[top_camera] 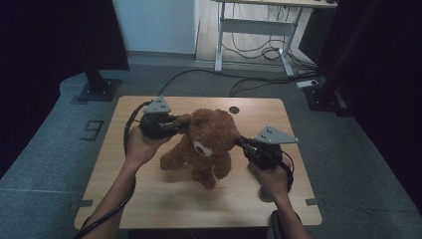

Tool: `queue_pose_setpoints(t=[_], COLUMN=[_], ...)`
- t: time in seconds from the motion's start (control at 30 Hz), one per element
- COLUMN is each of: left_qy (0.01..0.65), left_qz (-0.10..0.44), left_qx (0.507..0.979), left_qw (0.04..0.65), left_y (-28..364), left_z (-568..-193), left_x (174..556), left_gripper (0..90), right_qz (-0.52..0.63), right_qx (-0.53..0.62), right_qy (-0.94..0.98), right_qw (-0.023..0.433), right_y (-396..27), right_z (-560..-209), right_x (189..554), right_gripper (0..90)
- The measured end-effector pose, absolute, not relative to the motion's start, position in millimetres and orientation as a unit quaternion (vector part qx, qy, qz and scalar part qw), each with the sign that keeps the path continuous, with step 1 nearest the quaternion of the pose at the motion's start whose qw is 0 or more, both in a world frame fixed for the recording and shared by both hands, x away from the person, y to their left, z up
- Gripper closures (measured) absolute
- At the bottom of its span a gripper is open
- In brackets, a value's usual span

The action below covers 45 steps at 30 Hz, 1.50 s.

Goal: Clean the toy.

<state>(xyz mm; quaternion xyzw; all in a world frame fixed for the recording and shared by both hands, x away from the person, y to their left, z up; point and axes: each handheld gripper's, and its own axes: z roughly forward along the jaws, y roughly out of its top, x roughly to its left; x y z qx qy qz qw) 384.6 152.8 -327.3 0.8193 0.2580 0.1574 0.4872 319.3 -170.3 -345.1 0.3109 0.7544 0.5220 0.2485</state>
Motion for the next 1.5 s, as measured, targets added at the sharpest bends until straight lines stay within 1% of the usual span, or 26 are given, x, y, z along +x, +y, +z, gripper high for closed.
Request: queue_pose_setpoints(t=[0.23, 0.5, 0.83, 1.03, 1.1, 1.27, 1.37, 1.4, 1.5], left_qy=[0.273, 0.29, 0.305, 0.306, 0.305, 0.297, 0.292, 0.292, 0.292], left_qz=[0.132, 0.108, 0.113, 0.115, 0.118, 0.122, 0.12, 0.119, 0.116], left_qx=[0.811, 0.803, 0.809, 0.812, 0.813, 0.818, 0.82, 0.82, 0.82], left_qw=[0.5, 0.51, 0.489, 0.484, 0.481, 0.477, 0.478, 0.478, 0.479], left_y=[164.7, 179.7, 188.8, 192.1, 193.1, 196.4, 198.3, 198.9, 200.6], left_z=[-346.4, -375.5, -411.4, -422.2, -423.9, -429.7, -434.4, -436.0, -439.6], left_x=[384.9, 383.1, 383.1, 381.8, 380.7, 377.3, 376.4, 376.3, 376.4], left_gripper=[76.9, 76.4, 75.0, 75.1, 75.2, 75.5, 75.8, 75.8, 75.8], right_qz=[0.511, 0.496, 0.478, 0.478, 0.477, 0.473, 0.472, 0.47, 0.459], right_qx=[0.313, 0.317, 0.319, 0.325, 0.325, 0.326, 0.327, 0.333, 0.343], right_qy=[0.76, 0.773, 0.789, 0.79, 0.791, 0.793, 0.797, 0.797, 0.805], right_qw=[0.253, 0.236, 0.217, 0.206, 0.204, 0.203, 0.188, 0.18, 0.153], right_y=[-164.1, -155.0, -147.4, -149.0, -149.1, -151.4, -155.2, -156.2, -156.4], right_z=[-341.1, -354.4, -372.2, -376.1, -376.6, -385.2, -399.6, -406.3, -428.9], right_x=[337.6, 356.2, 371.7, 378.2, 378.6, 379.6, 384.9, 388.3, 398.2], right_gripper=[87.6, 87.5, 86.5, 83.6, 78.8, 50.3, 33.8, 30.6, 25.3])
